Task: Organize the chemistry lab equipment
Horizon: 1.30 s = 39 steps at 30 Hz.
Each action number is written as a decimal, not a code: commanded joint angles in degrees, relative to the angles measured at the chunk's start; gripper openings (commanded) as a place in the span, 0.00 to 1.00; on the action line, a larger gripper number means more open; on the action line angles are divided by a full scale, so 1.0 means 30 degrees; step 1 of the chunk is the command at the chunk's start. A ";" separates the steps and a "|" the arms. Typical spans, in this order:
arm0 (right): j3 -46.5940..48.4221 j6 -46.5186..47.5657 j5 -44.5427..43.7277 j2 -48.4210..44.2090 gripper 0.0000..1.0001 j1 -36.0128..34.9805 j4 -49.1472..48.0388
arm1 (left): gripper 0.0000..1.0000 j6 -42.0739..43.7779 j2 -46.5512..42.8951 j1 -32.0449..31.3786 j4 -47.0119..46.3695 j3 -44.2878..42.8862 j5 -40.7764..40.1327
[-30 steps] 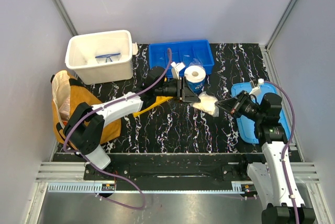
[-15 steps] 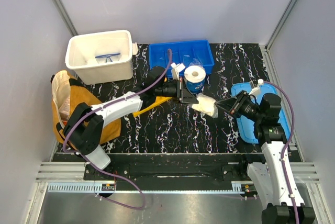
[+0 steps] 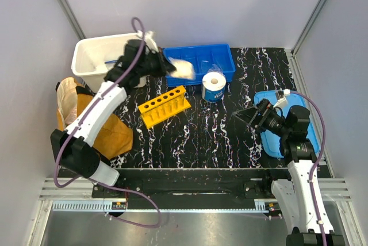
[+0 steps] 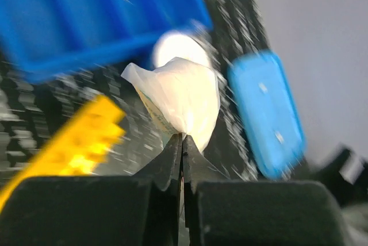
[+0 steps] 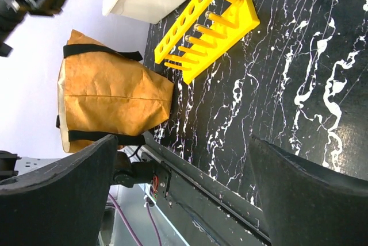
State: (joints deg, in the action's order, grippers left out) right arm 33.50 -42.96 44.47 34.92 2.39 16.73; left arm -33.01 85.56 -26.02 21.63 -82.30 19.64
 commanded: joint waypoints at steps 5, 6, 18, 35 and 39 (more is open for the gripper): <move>0.1138 0.1984 -0.0321 0.0431 1.00 -0.0066 0.1922 | 0.00 0.4088 0.0715 0.4890 0.3688 -0.5139 -1.0085; 0.1226 0.2015 -0.0263 0.0431 1.00 -0.0094 0.1981 | 0.00 0.4439 0.1183 0.5242 0.3718 -0.5579 -1.0758; 0.1168 0.2366 -0.0672 0.1134 1.00 -0.0065 0.1952 | 0.00 0.7195 0.7627 0.7617 0.5709 -1.1381 -1.4776; 0.1902 0.3306 -0.4566 0.0930 0.99 -0.0094 0.2979 | 0.39 0.6553 1.1794 0.8644 0.6208 -1.3932 -1.3344; 0.1901 0.2369 -0.4891 0.1221 1.00 -0.0066 0.2802 | 0.53 0.6259 1.0479 0.8644 0.6238 -1.3729 -1.1971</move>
State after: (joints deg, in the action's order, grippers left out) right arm 37.12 -34.22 33.10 38.26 2.35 26.28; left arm -13.04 122.10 -0.05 41.43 -120.97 -20.67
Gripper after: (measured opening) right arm 0.993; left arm 0.485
